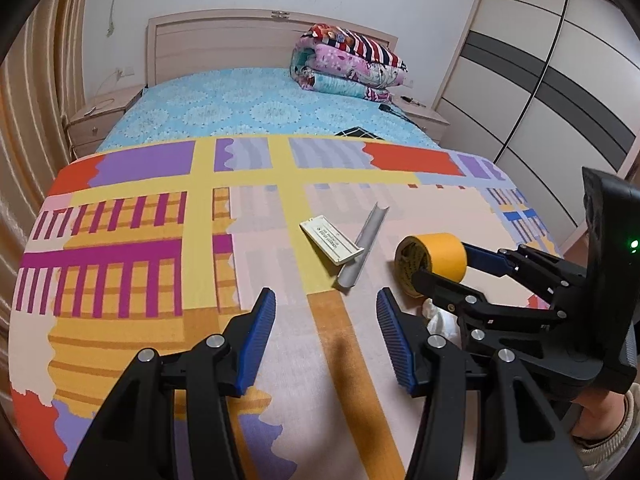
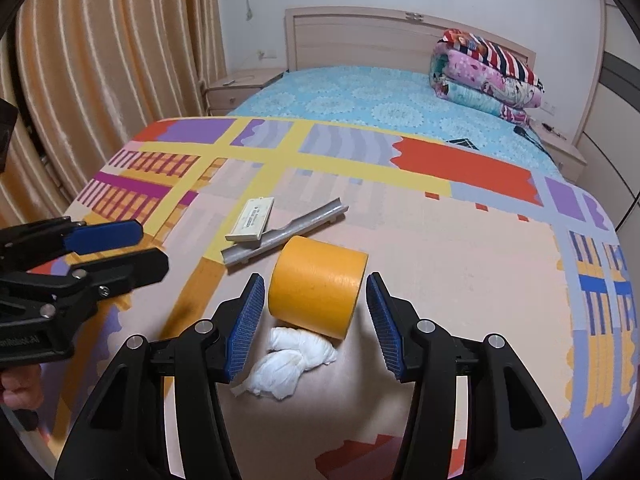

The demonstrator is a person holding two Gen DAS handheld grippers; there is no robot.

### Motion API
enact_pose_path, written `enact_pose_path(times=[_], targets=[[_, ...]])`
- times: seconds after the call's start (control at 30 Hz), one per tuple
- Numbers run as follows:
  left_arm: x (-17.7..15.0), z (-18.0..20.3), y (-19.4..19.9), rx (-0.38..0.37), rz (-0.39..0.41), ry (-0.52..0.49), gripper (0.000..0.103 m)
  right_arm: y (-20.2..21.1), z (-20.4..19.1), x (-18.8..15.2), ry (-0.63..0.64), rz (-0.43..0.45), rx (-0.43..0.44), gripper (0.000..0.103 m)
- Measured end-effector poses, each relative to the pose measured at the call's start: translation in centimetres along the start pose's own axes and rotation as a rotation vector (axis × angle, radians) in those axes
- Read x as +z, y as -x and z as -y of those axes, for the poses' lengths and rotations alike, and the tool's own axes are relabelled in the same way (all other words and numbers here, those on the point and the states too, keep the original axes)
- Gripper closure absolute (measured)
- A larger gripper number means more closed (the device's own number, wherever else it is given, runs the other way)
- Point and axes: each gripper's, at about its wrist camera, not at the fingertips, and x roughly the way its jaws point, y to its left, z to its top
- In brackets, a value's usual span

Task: Collect trash
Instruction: 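Grasp the white card with the left gripper while the right gripper grasps the yellow tape roll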

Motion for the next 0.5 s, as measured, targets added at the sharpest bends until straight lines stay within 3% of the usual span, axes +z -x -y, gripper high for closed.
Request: enact_pose_path(times=[0.07,0.5], targets=[[0.1,0.1,-0.5,0.006,-0.009,-0.006,0.053,-0.1,0.2,0.0,-0.003,0.009,-0.002,0.062],[1.8,0.9,-4.0,0.000,-0.031,0.014,0.052,1.9,2.8,-0.5,-0.144,0.123,0.019,0.064]])
